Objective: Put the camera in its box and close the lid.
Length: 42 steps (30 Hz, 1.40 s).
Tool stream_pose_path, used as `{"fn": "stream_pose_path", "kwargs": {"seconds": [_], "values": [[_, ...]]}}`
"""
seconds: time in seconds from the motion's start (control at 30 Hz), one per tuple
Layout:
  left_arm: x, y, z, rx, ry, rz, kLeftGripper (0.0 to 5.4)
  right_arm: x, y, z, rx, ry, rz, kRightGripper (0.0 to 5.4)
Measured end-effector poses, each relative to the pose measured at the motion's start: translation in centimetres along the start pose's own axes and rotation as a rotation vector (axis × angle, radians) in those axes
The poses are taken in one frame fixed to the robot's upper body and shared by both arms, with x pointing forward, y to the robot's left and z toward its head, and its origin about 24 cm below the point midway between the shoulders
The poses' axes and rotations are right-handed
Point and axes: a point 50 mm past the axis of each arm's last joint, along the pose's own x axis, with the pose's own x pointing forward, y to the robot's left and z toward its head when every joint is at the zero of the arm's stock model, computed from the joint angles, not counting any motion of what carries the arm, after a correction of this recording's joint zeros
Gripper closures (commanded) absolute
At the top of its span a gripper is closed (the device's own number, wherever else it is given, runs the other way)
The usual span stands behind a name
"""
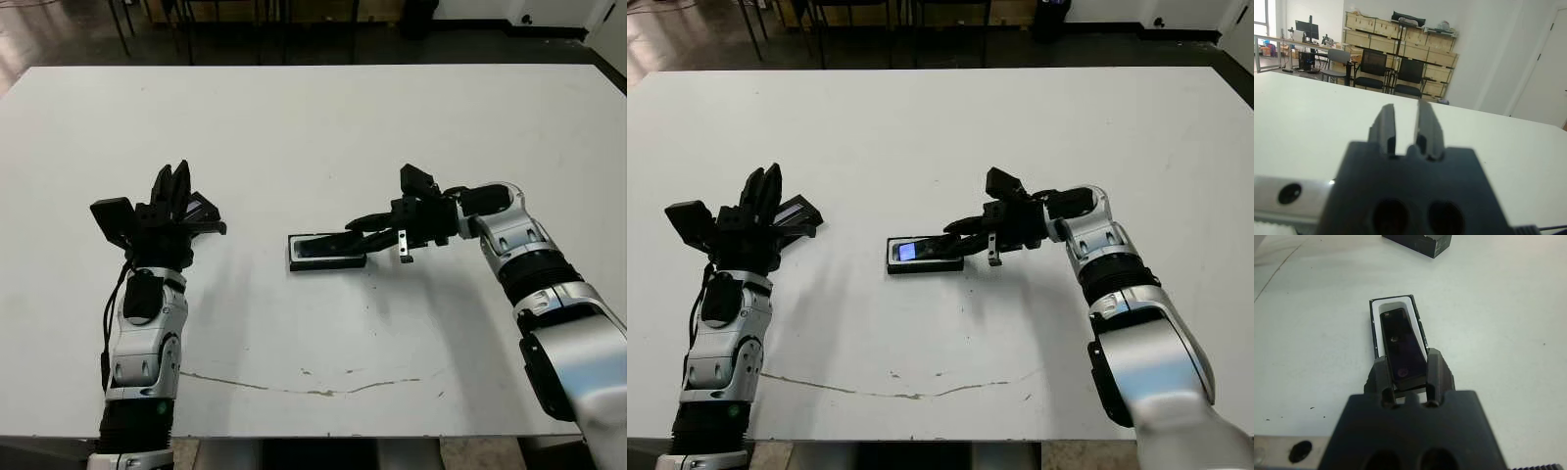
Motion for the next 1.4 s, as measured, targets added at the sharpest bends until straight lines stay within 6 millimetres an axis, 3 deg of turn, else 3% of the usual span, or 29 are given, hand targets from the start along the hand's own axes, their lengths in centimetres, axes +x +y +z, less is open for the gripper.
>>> {"fn": "stream_pose_path", "kwargs": {"seconds": [0.37,0.87,1.23,1.4], "values": [[0.0,-0.1,0.0,0.0,0.0,0.006,5.4,1.4,0.5,0.1,0.0,0.005,0.021,5.39],[-0.2,-0.3,-0.1,-0.007,0.002,0.014,5.4,1.8,0.8,0.5,-0.11,0.042,0.032,5.39],[-0.2,-0.4,-0.1,-0.007,0.001,0.015,5.4,1.4,0.8,1.4,-0.257,0.138,0.122,3.18],[-0.2,-0.3,-0.1,-0.011,0.006,0.015,5.4,0.2,0.5,1.2,-0.258,0.161,0.111,2.07]]}}
